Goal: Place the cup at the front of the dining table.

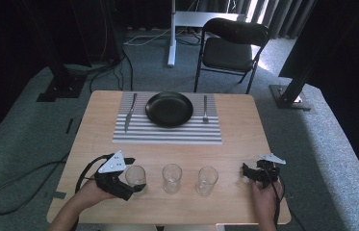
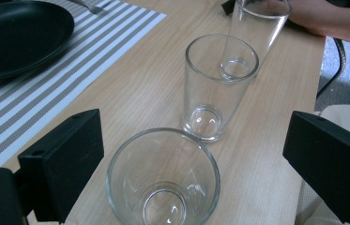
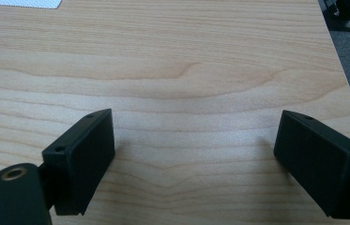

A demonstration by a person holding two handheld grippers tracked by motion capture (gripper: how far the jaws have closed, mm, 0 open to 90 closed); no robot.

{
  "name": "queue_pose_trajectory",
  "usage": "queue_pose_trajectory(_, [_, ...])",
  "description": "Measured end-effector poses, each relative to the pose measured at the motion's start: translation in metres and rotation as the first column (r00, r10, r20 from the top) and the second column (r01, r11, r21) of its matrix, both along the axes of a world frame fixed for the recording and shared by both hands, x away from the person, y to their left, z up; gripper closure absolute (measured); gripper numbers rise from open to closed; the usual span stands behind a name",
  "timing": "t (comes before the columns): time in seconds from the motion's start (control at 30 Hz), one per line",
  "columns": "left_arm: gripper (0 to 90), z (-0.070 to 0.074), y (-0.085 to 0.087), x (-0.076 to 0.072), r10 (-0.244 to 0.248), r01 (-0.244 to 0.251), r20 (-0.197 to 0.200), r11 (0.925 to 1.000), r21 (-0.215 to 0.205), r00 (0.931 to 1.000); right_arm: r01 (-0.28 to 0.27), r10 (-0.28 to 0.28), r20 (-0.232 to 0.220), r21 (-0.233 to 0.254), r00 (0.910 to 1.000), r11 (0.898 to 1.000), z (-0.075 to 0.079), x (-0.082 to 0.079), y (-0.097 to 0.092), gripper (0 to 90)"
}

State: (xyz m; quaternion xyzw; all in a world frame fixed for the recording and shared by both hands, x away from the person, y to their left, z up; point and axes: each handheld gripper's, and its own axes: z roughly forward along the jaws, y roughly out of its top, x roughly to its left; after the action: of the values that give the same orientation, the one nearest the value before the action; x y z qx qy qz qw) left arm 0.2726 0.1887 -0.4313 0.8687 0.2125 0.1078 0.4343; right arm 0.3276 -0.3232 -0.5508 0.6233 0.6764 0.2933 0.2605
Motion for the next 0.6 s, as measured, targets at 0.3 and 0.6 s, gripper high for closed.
queue_pose_trajectory(0.3, [5.9,0.001,-0.014,0.005,-0.026,0.026,-0.018,0.9996,0.009,0.9995,0.0,0.0,0.0,0.0,1.0,1.0,0.0,0.0,0.0,12.2])
queue_pose_trajectory(0.6, [5.8,0.002,-0.031,0.008,-0.049,0.05,-0.03,0.998,0.038,0.9984,0.0,0.0,0.0,-0.001,1.0,1.0,0.0,0.0,0.0,12.2])
